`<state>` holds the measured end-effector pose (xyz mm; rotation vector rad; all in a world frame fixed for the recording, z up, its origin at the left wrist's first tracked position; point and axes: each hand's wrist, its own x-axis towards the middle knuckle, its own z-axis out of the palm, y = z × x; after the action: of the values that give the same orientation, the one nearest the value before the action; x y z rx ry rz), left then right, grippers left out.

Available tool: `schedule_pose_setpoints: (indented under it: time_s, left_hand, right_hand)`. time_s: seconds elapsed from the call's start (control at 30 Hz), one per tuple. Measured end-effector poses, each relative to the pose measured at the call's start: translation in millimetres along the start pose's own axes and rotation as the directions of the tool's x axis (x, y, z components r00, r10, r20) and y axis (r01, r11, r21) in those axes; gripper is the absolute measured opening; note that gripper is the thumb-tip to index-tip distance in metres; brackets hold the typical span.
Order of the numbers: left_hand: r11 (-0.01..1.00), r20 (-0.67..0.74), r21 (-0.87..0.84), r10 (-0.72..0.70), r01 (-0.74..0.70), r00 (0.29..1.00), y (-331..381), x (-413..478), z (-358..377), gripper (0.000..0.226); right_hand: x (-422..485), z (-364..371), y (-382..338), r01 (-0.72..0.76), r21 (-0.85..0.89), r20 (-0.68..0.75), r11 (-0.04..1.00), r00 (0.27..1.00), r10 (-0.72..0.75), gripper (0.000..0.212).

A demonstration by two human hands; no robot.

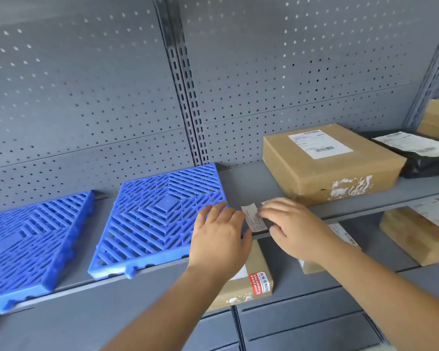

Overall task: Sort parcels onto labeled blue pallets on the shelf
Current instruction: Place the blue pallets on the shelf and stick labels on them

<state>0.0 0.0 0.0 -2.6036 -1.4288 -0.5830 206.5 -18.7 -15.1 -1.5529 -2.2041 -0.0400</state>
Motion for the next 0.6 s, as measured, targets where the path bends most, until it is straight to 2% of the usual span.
schedule_pose_setpoints:
  time_s: [0.23,0.43,0.6]
  left_hand:
    - [0.996,-0.021,-0.001,0.085,-0.085,0.996,9.0,1.4,11.7,0.016]
    - [0.995,-0.027,0.014,0.095,-0.095,0.995,13.3,-2.2,15.4,0.011]
    - [0.995,-0.051,0.022,0.098,-0.097,0.994,17.8,-3.6,8.7,0.007]
  right_hand:
    - [-11.2,11.6,7.2,0.052,-0.017,-0.038,0.999,0.998,-0.053,0.037]
    - [-16.1,18.5,6.4,0.088,0.0,-0.147,0.996,0.985,-0.087,0.017]
    - [-21.0,14.4,-0.3,0.096,0.042,-0.157,0.994,0.984,-0.088,0.011]
